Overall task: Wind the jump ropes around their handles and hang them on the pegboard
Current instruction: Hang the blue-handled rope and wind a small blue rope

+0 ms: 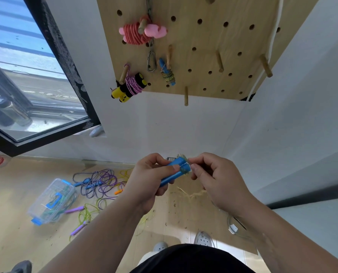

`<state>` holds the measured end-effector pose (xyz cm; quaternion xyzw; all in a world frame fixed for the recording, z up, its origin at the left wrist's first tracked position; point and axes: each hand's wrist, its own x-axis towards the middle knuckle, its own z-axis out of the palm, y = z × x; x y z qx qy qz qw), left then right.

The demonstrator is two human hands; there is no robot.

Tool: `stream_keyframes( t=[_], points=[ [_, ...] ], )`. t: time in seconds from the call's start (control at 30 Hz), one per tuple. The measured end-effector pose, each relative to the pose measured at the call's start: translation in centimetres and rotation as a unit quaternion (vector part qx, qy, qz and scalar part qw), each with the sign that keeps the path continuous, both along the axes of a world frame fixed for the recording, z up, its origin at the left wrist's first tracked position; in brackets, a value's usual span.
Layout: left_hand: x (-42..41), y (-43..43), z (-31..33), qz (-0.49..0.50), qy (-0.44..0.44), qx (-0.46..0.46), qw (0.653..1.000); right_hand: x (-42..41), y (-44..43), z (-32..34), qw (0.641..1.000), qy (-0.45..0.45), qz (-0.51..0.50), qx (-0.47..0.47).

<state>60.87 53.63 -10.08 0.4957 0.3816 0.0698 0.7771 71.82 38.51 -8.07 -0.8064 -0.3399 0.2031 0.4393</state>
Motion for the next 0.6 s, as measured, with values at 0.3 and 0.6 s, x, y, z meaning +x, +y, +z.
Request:
stream_keyframes(
  t=[0.3,0.6],
  points=[
    [1.4,-1.4,0.0,0.047,-0.031,-0.044,0.997,0.1,-1.1,-0.6,0.987,-0.157,0.005,0.019],
    [1.8,-0.7,0.0,0.04,-0.013,0.215,0.976,-0.6,-1.1,-0.5,0.955,-0.293,0.044,0.01]
  ],
)
